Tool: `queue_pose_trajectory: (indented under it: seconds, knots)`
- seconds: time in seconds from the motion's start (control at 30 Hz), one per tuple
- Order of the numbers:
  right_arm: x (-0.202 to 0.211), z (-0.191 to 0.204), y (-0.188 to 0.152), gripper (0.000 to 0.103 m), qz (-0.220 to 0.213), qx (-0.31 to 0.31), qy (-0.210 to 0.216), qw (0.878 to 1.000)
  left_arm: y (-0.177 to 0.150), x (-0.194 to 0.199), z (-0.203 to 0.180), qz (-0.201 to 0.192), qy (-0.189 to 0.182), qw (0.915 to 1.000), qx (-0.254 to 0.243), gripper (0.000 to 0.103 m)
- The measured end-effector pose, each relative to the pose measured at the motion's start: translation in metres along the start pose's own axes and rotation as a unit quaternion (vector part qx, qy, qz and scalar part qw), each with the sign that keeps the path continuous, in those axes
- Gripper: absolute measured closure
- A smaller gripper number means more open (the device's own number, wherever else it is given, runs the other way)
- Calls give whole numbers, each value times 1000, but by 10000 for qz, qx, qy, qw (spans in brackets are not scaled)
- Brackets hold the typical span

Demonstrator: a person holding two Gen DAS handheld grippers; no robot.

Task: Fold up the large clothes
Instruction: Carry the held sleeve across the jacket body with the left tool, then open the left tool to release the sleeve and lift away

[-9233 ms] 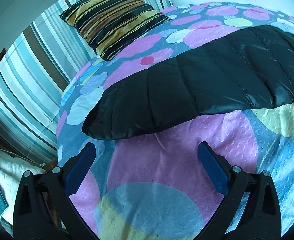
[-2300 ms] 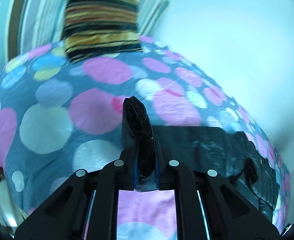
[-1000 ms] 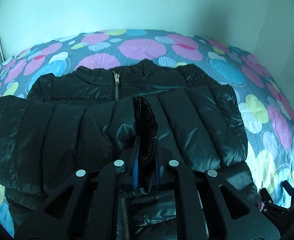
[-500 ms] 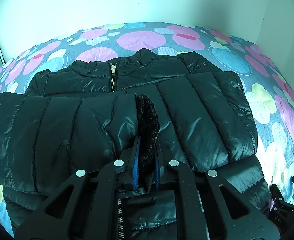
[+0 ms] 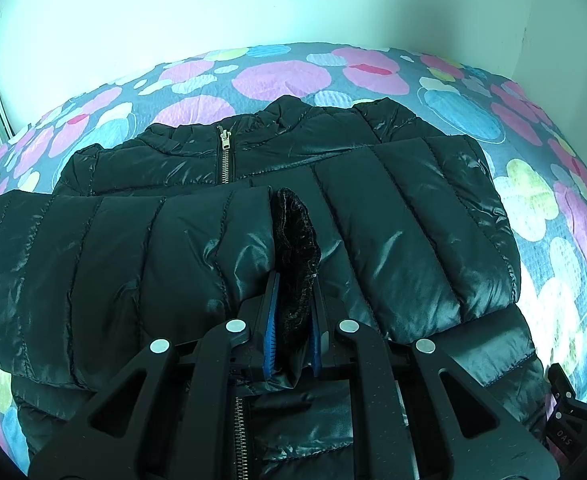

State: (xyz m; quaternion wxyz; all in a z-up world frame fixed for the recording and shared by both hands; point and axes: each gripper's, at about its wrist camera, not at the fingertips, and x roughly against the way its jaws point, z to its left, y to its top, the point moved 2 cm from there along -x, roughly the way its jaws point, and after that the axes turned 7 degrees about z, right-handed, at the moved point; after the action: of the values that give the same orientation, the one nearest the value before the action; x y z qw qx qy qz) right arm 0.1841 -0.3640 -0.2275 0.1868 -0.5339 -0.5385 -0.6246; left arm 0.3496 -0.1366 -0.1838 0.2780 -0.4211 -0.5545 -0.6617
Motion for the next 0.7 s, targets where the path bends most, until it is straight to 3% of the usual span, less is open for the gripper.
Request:
queue_pose_trajectory:
  seconds: [0.2, 0.37, 0.47, 0.7]
  knots:
    - [0, 0, 0, 9, -1, 2, -2, 10000, -1, 5, 0, -14, 34, 10000, 0, 82]
    - [-1, 0, 0, 9, -4, 9, -16, 10000, -5, 17, 0, -51, 47, 10000, -9, 59]
    - [0, 0, 0, 9, -7, 13, -23, 10000, -9, 34, 2, -222, 210, 9995, -50, 42]
    - [2, 0, -1, 9, -31, 27, -67, 10000, -26, 73, 38, -537, 786, 9955, -6, 28]
